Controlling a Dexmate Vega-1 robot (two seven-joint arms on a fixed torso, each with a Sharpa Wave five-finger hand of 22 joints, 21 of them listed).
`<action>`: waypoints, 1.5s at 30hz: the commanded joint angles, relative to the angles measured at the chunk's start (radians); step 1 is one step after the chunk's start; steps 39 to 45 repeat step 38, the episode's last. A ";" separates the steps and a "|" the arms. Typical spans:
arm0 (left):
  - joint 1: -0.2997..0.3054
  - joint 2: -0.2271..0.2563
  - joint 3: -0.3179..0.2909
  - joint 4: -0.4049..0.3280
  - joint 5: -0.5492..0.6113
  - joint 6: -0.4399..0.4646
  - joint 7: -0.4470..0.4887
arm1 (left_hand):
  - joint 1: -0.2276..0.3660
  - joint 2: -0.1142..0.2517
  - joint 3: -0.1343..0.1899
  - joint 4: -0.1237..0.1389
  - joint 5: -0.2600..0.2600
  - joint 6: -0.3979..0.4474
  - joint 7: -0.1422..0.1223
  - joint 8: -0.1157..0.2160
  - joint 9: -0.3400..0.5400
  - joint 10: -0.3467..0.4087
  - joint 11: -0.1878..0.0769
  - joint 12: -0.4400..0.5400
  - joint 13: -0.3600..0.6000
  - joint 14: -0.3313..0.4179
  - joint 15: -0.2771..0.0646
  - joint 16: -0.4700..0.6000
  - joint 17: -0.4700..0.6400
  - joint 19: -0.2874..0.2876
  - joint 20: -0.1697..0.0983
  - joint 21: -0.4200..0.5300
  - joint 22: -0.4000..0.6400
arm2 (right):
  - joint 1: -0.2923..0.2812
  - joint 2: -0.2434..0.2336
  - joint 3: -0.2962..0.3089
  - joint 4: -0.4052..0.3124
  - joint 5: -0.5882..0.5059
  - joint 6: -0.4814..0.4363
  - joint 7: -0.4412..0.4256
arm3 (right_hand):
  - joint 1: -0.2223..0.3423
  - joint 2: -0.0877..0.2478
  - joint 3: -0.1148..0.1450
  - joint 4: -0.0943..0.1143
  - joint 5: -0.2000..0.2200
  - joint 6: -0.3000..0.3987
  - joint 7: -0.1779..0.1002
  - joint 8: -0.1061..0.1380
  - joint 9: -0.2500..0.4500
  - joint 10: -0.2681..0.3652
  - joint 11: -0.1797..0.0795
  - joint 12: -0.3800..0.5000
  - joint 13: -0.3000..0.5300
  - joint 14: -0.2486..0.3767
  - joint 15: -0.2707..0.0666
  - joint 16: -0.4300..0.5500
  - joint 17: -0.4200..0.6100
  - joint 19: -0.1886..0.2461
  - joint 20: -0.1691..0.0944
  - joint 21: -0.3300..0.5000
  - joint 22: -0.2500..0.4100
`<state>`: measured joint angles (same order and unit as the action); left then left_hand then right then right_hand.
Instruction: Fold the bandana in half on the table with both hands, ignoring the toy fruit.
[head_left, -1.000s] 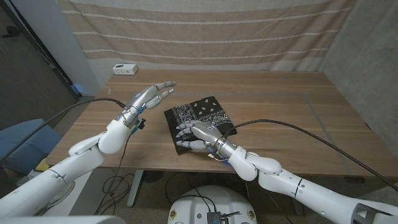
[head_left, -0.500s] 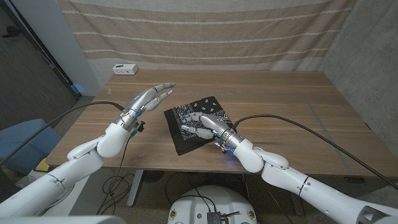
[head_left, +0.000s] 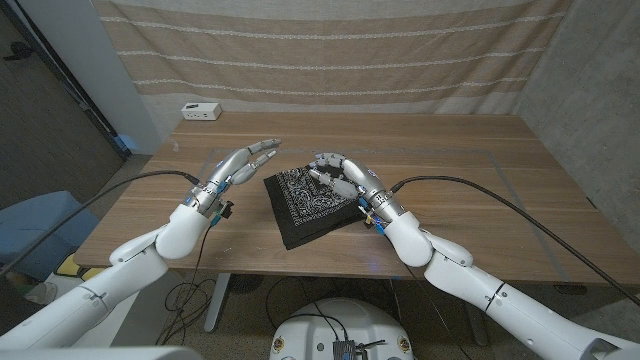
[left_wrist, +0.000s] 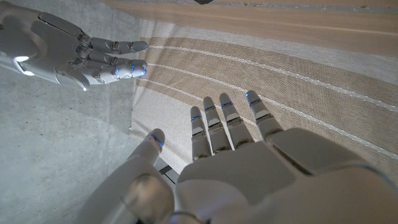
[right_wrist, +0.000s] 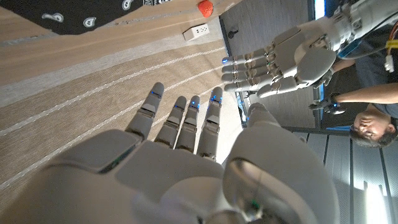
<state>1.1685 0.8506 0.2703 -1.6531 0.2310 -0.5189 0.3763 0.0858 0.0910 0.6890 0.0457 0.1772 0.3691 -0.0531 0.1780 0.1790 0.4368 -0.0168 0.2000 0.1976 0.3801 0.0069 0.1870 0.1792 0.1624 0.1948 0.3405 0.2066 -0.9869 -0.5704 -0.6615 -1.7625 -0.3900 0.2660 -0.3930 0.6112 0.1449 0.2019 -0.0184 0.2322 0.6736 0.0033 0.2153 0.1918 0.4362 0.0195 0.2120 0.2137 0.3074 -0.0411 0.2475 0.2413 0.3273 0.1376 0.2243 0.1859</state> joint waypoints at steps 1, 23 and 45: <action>-0.019 -0.030 0.014 0.068 -0.080 -0.070 -0.042 | -0.010 0.002 0.009 -0.003 0.003 -0.006 -0.004 0.003 0.003 -0.009 0.001 -0.002 0.004 -0.006 0.001 0.001 0.003 0.002 0.008 -0.002 0.005 | -0.015 0.033 0.087 0.016 0.128 0.047 -0.049 | 0.013 -0.001 0.006 -0.013 -0.003 0.016 0.000 0.006 0.002 0.013 0.001 0.007 0.002 0.014 -0.020 0.005 0.002 0.014 -0.001 0.008 0.002; -0.165 -0.144 0.077 0.277 -0.288 -0.222 -0.212 | -0.008 0.004 0.012 -0.006 0.002 -0.048 -0.009 0.000 0.003 -0.050 0.007 -0.007 0.004 -0.027 0.013 -0.001 0.004 -0.008 0.016 -0.007 0.005 | -0.028 0.071 0.227 0.075 0.459 0.139 0.015 | 0.024 -0.002 0.028 -0.035 -0.017 0.012 0.013 -0.002 0.001 0.016 0.025 0.006 0.001 0.033 -0.003 0.007 0.001 0.024 0.006 0.010 0.003; -0.218 -0.164 0.100 0.369 -0.382 -0.201 -0.300 | -0.014 0.009 0.011 0.002 0.002 -0.076 0.001 -0.002 0.003 -0.070 0.015 -0.006 0.005 -0.039 0.027 0.000 0.007 -0.016 0.020 -0.010 0.006 | -0.044 0.104 0.307 0.113 0.582 0.202 0.008 | 0.011 -0.007 0.037 -0.041 -0.030 0.017 0.030 -0.004 0.001 0.031 0.046 0.010 0.001 0.070 0.008 0.018 0.004 0.034 0.019 0.011 0.004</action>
